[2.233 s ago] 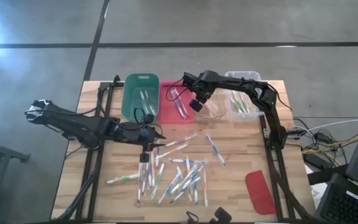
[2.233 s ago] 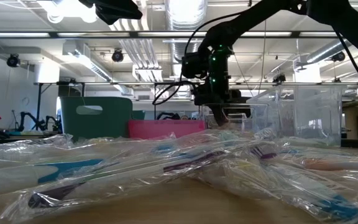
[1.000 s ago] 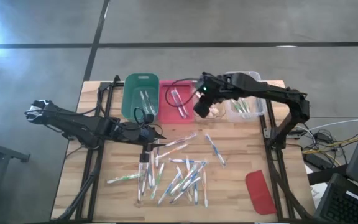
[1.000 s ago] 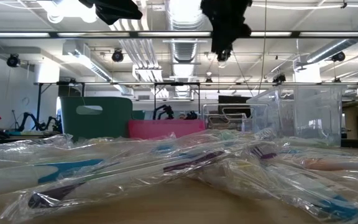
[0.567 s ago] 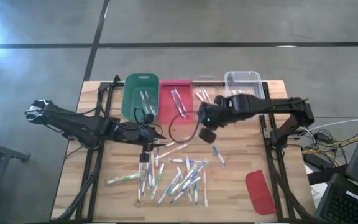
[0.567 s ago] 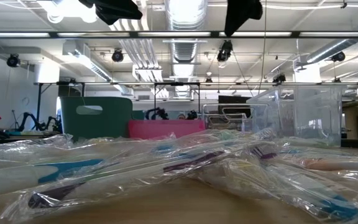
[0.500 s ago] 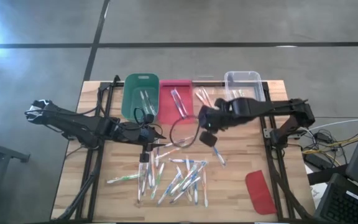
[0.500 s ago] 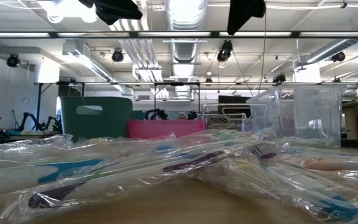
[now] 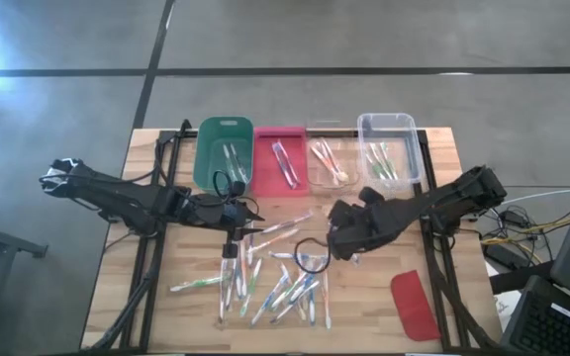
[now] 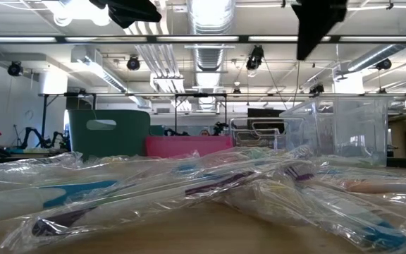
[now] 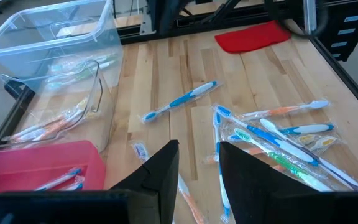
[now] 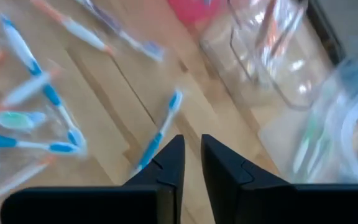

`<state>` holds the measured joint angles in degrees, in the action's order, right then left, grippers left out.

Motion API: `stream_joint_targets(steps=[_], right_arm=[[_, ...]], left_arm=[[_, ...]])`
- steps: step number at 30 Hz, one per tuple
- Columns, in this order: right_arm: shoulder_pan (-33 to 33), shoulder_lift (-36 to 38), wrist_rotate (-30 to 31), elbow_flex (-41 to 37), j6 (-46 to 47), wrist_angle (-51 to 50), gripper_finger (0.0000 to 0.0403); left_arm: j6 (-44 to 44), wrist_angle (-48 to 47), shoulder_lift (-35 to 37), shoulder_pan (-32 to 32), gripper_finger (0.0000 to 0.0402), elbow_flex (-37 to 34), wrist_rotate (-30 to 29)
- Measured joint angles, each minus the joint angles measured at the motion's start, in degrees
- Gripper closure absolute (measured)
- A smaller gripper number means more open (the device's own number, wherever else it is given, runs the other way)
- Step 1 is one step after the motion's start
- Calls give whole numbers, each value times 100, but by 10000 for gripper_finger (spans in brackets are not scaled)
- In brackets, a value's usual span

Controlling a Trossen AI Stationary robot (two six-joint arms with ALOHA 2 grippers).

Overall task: Pick & Place Toothbrushes
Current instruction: Put the blue toothbrush into the red bin

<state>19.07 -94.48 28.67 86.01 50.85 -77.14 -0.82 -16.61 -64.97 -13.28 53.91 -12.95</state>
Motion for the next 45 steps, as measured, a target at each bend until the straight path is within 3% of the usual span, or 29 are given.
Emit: stream_joint_targets(steps=[5,16,24,27,34,45], right_arm=[[126,0,4,-635,607,37,323],[196,11,-234,-1732,1038,597,270],[585,482,-315,-2336,1777,666,244],[698,728,-340,-2708,2124,1248,237],[640,971,-472,-3431,1643,3096,225],[-4,722,-480,-3758,1040,3817,237]], left_arm=[[0,0,0,0,280,0,0],[0,1,0,4,280,0,-2],[0,1,0,4,280,0,0],[0,1,0,4,280,0,-2],[0,-1,0,2,280,0,0],[-1,-19,0,-2,280,0,-1]])
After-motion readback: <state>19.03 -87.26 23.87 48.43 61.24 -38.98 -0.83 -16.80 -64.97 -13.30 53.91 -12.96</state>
